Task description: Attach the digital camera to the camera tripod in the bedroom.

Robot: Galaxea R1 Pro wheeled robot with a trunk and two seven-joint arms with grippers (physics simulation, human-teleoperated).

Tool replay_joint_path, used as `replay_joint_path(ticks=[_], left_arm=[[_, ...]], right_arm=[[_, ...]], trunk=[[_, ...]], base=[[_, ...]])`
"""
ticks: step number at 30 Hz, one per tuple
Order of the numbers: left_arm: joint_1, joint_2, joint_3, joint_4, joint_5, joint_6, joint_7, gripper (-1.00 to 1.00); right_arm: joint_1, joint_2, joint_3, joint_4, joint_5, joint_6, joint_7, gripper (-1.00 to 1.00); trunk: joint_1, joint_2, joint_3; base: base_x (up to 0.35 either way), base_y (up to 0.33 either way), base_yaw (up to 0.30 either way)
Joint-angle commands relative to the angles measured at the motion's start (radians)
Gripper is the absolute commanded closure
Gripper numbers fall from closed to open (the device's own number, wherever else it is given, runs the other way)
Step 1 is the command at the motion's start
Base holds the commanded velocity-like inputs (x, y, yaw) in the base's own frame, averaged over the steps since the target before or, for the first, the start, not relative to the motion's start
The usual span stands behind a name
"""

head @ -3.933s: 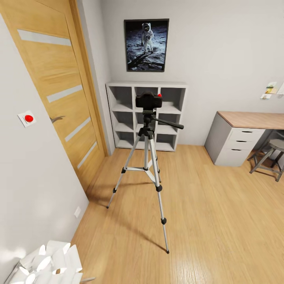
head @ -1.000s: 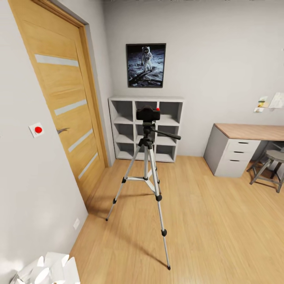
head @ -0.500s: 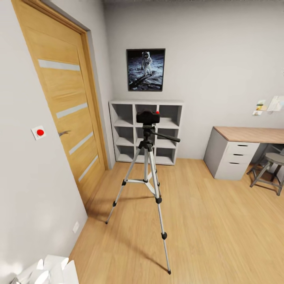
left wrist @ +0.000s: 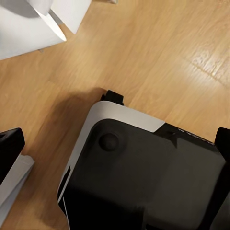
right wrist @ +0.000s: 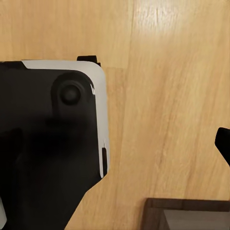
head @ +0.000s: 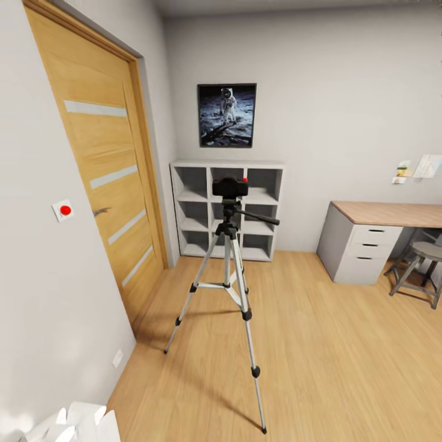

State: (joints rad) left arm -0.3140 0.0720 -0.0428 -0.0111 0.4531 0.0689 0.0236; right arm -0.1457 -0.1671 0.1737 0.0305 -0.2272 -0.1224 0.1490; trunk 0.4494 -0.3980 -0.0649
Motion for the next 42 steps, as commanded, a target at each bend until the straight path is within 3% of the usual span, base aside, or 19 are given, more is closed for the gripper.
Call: replay_joint_path(ticks=[1, 17, 19, 24, 42], left_arm=[[-0.001, 0.000, -0.005, -0.001, 0.007, 0.005, 0.002, -1.00], [0.000, -0.003, -0.011, 0.004, 0.009, 0.004, 0.000, -1.00], [0.038, -0.006, -0.011, 0.008, 0.012, 0.005, 0.000, -1.00], [0.067, -0.007, -0.011, 0.009, 0.013, -0.006, -0.005, -1.00], [0.082, -0.010, -0.011, 0.011, 0.012, -0.061, -0.010, -1.00]], right_arm=[[-0.002, 0.000, 0.008, 0.003, -0.011, -0.006, 0.006, -1.00], [-0.002, 0.000, 0.008, 0.003, -0.011, -0.005, 0.006, -1.00], [-0.002, 0.000, 0.008, 0.003, -0.011, -0.005, 0.006, -1.00], [-0.002, 0.000, 0.008, 0.003, -0.011, -0.005, 0.005, -1.00], [-0.002, -0.002, 0.007, 0.003, -0.011, -0.006, 0.004, -1.00]], trunk=[[0.001, -0.002, -0.001], [0.001, -0.002, 0.025], [0.001, -0.002, 0.028], [0.001, -0.002, 0.036], [0.001, -0.002, 0.065]], base=[[0.000, 0.000, 0.000], [0.000, 0.000, 0.000], [0.000, 0.000, 0.000], [0.000, 0.000, 0.000], [0.000, 0.000, 0.000]])
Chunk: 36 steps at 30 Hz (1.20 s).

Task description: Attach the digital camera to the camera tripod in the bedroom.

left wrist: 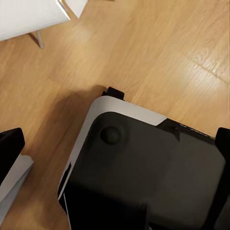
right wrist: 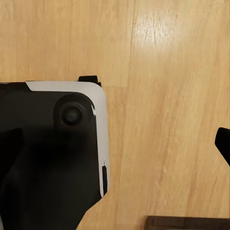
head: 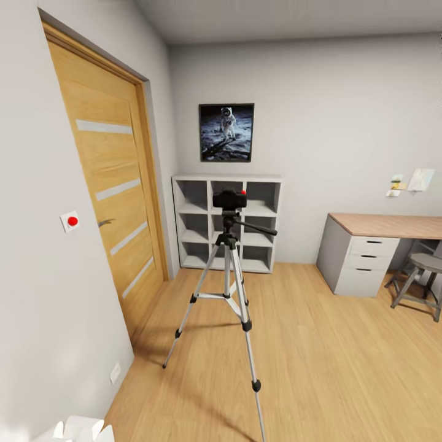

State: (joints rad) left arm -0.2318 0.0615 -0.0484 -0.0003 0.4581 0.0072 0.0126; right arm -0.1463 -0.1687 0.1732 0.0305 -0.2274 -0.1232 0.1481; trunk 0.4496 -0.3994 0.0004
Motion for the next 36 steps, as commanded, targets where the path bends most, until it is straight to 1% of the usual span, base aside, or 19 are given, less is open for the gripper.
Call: replay_joint_path(ticks=[1, 31, 36], left_arm=[[0.000, 0.000, -0.005, 0.000, 0.007, 0.000, 0.001, -1.00], [0.000, -0.005, -0.005, 0.000, 0.006, -0.003, 0.001, -1.00], [0.000, -0.009, -0.005, 0.000, 0.006, -0.003, 0.001, -1.00]], right_arm=[[-0.001, 0.000, 0.008, 0.003, -0.011, -0.006, 0.005, -1.00], [-0.001, 0.000, 0.009, 0.003, -0.011, -0.006, 0.005, -1.00], [-0.001, 0.000, 0.009, 0.003, -0.011, -0.006, 0.006, -1.00]], trunk=[[0.000, -0.001, 0.001], [0.000, -0.001, 0.049], [0.000, -0.001, 0.057]], base=[[0.000, 0.000, 0.000], [0.000, 0.000, 0.000], [0.000, 0.000, 0.000]])
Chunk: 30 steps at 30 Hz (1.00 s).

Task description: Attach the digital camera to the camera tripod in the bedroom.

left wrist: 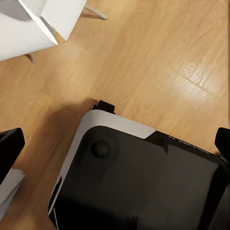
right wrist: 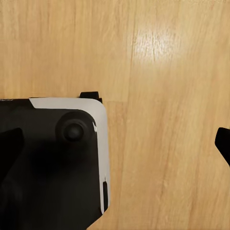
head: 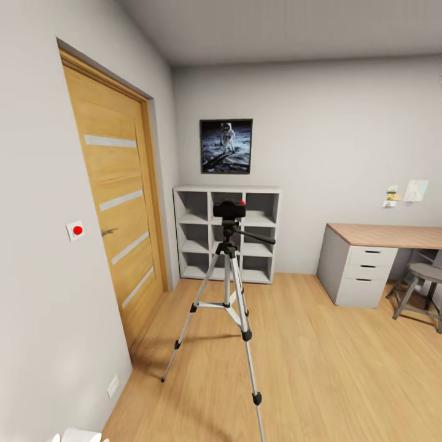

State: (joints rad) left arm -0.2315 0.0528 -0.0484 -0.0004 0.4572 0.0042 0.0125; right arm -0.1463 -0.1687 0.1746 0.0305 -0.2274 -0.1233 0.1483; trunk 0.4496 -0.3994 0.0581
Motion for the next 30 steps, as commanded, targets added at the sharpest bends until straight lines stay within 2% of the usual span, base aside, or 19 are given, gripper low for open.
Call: replay_joint_path(ticks=[1, 20, 30], left_arm=[[0.000, -0.002, -0.005, 0.000, 0.007, 0.000, 0.001, -1.00], [0.000, -0.010, -0.005, 0.000, 0.008, 0.002, 0.001, -1.00], [0.000, -0.010, -0.005, 0.000, 0.011, -0.001, 0.016, -1.00]], right_arm=[[-0.001, 0.000, 0.008, 0.003, -0.011, -0.006, 0.006, -1.00], [-0.001, 0.000, 0.009, 0.003, -0.010, -0.004, 0.006, -1.00], [-0.001, -0.003, 0.016, 0.002, -0.004, 0.004, 0.008, -1.00]], trunk=[[0.000, -0.001, 0.001], [0.000, -0.001, 0.031], [0.000, -0.001, 0.035]], base=[[0.000, 0.000, 0.000], [0.000, 0.000, 0.000], [0.000, 0.000, 0.000]])
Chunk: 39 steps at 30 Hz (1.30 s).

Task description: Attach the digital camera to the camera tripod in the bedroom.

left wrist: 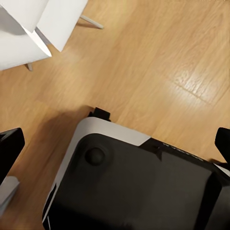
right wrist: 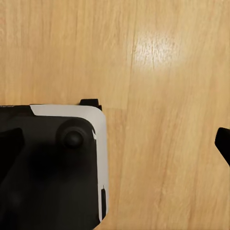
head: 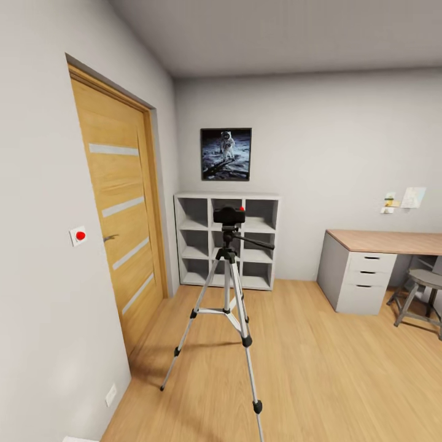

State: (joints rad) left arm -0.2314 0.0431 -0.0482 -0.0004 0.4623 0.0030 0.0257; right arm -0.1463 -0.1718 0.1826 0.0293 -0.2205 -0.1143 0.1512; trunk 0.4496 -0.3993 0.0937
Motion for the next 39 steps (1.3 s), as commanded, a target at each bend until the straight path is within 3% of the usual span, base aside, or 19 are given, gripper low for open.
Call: replay_joint_path(ticks=[1, 26, 39], left_arm=[[0.000, 0.000, -0.005, 0.000, 0.007, 0.000, 0.003, -1.00], [0.000, 0.006, -0.004, -0.019, -0.001, -0.001, 0.003, -1.00], [0.000, 0.006, -0.005, -0.018, -0.003, -0.001, 0.003, -1.00]], right_arm=[[-0.001, 0.001, 0.008, 0.003, -0.010, -0.005, 0.005, -1.00], [-0.001, 0.012, 0.006, -0.001, -0.014, -0.007, 0.002, -1.00], [-0.001, 0.093, 0.004, -0.012, -0.012, -0.009, 0.004, -1.00]], trunk=[[0.000, -0.001, 0.000], [0.000, -0.001, 0.000], [0.000, -0.001, 0.000]], base=[[0.000, 0.000, 0.000], [0.000, 0.000, 0.000], [0.000, 0.000, 0.000]])
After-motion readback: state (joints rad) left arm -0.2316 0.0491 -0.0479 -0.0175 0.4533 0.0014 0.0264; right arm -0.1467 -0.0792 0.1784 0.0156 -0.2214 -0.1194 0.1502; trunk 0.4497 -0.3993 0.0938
